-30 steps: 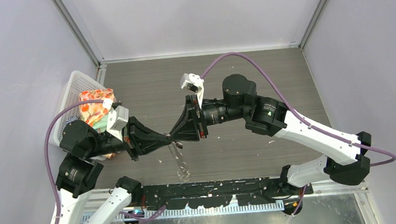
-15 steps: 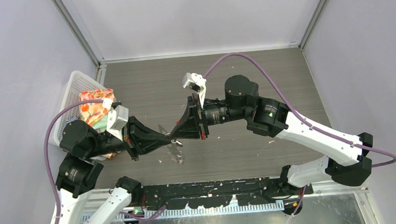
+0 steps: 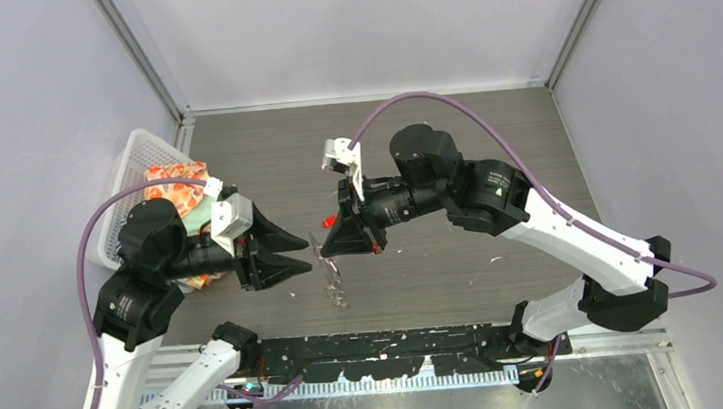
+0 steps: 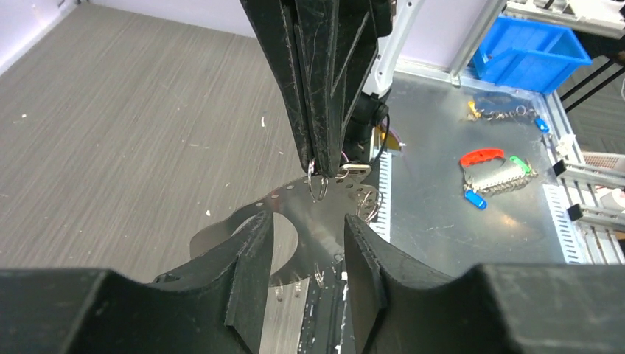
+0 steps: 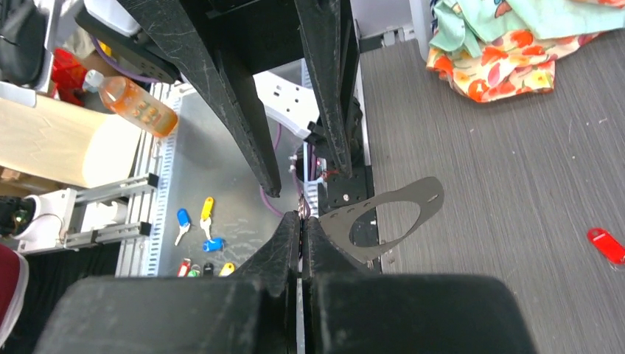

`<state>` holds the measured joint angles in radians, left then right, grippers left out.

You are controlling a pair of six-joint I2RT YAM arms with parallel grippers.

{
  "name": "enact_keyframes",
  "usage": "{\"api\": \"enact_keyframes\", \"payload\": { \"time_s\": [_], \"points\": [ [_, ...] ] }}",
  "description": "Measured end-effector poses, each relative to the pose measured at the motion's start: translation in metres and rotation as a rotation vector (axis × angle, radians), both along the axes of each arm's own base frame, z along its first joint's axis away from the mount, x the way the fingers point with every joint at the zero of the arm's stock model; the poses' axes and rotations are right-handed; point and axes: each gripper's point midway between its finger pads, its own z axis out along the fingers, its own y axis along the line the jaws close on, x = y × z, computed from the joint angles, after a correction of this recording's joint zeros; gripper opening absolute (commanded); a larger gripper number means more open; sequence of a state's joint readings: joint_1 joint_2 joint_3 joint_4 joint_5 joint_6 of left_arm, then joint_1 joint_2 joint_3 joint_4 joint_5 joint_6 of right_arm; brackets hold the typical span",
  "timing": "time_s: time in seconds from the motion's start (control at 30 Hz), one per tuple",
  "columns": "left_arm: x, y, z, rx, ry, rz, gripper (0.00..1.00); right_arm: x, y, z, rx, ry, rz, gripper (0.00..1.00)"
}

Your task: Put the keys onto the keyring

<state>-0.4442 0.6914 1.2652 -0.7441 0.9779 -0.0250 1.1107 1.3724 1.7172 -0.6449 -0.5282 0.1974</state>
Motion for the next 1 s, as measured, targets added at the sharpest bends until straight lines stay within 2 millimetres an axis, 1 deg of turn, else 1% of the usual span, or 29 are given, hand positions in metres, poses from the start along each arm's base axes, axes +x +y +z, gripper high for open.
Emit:
{"api": "enact_keyframes", "payload": {
  "time_s": [0.13, 0.3, 0.4, 0.53, 0.7, 0.83, 0.9, 1.0],
  "points": [
    [0.004, -0.001, -0.008, 0.038, 0.005, -0.011, 0.42, 0.0, -0.002, -0.011, -0.08, -0.007, 0.017, 0.01],
    [0.012, -0.007, -0.008, 0.061, 0.035, -0.04, 0.42, -0.001, 0.0, -0.025, -0.165, -0.009, 0.039, 0.01],
    [0.014, -0.009, -0.01, 0.072, 0.053, -0.052, 0.42, -0.003, 0.001, -0.03, -0.193, -0.012, 0.051, 0.01],
    [0.012, -0.009, -0.016, 0.089, 0.08, -0.072, 0.38, -0.003, 0.002, -0.029, -0.205, -0.016, 0.057, 0.01],
    [0.008, -0.008, -0.022, 0.109, 0.113, -0.097, 0.3, -0.004, 0.003, -0.027, -0.211, -0.025, 0.066, 0.01],
    [0.006, -0.008, -0.023, 0.113, 0.115, -0.108, 0.25, -0.003, 0.007, -0.027, -0.216, -0.028, 0.072, 0.01],
    [0.006, -0.008, -0.021, 0.111, 0.114, -0.112, 0.19, -0.003, 0.008, -0.029, -0.227, -0.024, 0.075, 0.01],
    [0.004, -0.008, -0.022, 0.113, 0.121, -0.118, 0.09, -0.004, 0.009, -0.032, -0.242, -0.017, 0.078, 0.01]
  ]
}}
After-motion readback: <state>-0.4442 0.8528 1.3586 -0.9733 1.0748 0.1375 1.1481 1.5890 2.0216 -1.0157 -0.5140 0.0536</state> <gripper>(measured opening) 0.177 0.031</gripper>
